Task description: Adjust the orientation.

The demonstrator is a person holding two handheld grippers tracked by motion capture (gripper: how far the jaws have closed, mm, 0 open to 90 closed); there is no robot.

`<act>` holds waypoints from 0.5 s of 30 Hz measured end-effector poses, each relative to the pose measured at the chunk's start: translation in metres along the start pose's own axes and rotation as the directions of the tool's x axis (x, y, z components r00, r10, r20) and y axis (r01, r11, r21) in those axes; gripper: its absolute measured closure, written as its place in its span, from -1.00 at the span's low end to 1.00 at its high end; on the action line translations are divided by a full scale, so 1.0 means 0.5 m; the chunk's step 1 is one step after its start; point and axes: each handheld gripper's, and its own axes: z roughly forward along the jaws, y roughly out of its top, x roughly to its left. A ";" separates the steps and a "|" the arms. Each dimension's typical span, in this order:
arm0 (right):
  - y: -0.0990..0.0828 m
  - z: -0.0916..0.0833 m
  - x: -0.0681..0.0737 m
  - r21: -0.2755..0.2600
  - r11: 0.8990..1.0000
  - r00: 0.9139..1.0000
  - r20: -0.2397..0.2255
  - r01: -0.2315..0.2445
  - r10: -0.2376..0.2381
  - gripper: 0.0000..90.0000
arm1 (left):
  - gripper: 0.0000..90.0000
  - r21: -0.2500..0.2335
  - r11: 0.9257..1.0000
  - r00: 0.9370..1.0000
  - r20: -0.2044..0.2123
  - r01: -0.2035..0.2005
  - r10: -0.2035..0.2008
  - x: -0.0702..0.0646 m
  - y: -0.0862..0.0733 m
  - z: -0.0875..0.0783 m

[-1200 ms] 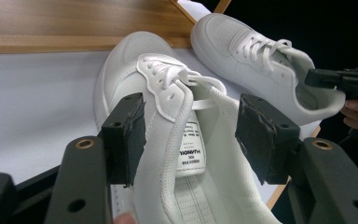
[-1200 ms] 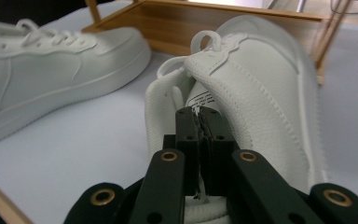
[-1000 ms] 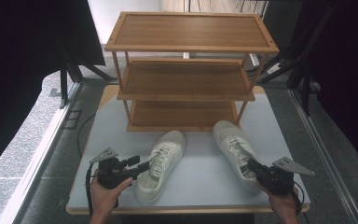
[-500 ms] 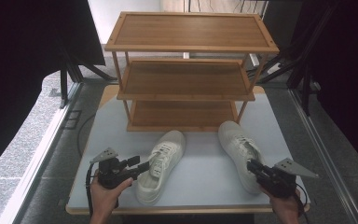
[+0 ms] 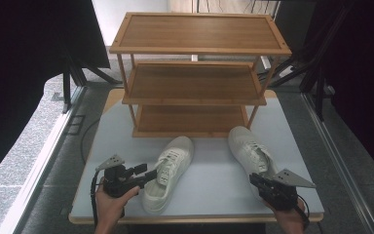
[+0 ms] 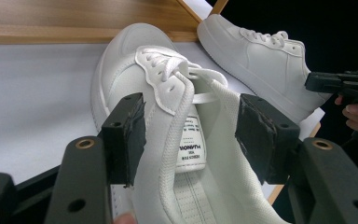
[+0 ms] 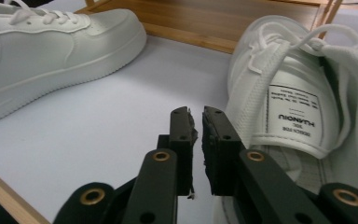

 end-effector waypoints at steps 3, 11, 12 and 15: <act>0.000 -0.001 -0.003 0.002 1.000 1.000 -0.007 -0.003 0.003 0.87 | -0.06 0.001 1.000 1.000 0.000 -0.001 0.001 0.000 0.000 0.000; 0.001 -0.004 -0.009 0.010 1.000 1.000 0.001 0.005 -0.005 0.94 | -0.06 0.007 1.000 1.000 -0.004 0.003 -0.003 0.000 -0.002 0.001; 0.002 -0.005 -0.009 0.012 1.000 1.000 0.003 0.007 -0.007 0.94 | -0.06 0.007 1.000 1.000 -0.004 0.003 -0.003 0.001 -0.002 0.001; 0.003 -0.006 -0.009 0.019 1.000 1.000 0.008 0.012 -0.012 0.95 | -0.06 0.007 1.000 1.000 -0.005 0.003 -0.003 0.001 -0.002 0.001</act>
